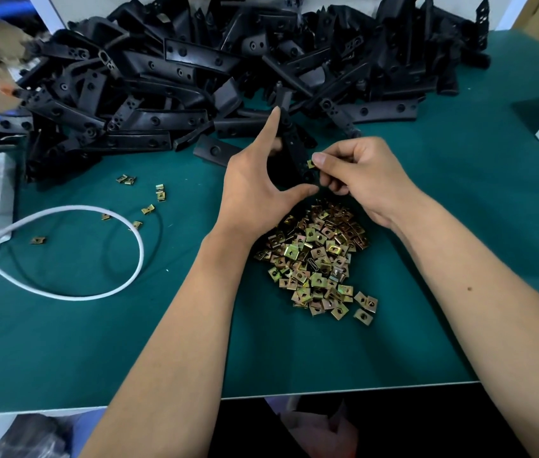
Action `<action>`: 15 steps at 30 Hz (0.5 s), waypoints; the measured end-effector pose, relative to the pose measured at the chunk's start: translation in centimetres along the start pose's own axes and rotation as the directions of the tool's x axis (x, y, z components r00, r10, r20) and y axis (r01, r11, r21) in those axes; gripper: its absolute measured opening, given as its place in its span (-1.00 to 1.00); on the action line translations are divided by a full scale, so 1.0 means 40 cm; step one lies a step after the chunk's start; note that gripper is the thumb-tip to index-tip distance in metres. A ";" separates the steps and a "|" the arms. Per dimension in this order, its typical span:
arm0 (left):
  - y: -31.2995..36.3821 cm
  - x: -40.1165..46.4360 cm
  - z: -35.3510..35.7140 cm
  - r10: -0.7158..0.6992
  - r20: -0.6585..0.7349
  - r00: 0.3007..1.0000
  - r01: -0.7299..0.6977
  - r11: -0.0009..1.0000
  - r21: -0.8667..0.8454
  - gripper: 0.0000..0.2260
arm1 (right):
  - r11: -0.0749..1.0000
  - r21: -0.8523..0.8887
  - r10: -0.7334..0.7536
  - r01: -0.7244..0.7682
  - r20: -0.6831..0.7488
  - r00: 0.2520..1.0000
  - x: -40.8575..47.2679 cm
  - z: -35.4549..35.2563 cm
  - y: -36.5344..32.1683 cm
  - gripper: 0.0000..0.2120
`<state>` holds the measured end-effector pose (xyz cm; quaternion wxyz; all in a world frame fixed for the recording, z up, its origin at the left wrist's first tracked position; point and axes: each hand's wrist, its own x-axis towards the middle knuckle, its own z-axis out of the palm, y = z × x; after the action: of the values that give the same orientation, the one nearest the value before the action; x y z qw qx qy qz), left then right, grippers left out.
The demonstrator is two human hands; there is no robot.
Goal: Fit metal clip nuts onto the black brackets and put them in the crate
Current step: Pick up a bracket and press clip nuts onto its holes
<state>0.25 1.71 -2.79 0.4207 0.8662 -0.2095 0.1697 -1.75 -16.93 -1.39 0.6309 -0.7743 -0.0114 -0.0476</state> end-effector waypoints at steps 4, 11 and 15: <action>0.011 0.003 0.000 0.009 0.029 1.000 -0.010 0.999 0.047 0.04 | 0.997 -0.068 -0.020 0.021 0.025 1.000 -0.004 0.006 -0.006 -0.80; 0.020 0.005 0.001 0.001 0.005 1.000 -0.002 0.996 0.093 0.07 | 0.999 -0.039 -0.001 0.002 0.015 1.000 -0.009 0.018 -0.013 -0.77; 0.020 0.006 0.008 -0.013 -0.013 1.000 0.015 0.994 0.104 0.07 | 1.000 -0.019 0.006 -0.006 0.021 1.000 -0.009 0.017 -0.013 -0.80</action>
<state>0.09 0.97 -2.33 0.3774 0.8874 -0.1915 0.1830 -2.12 -16.14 -1.07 0.6236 -0.7807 -0.0154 -0.0376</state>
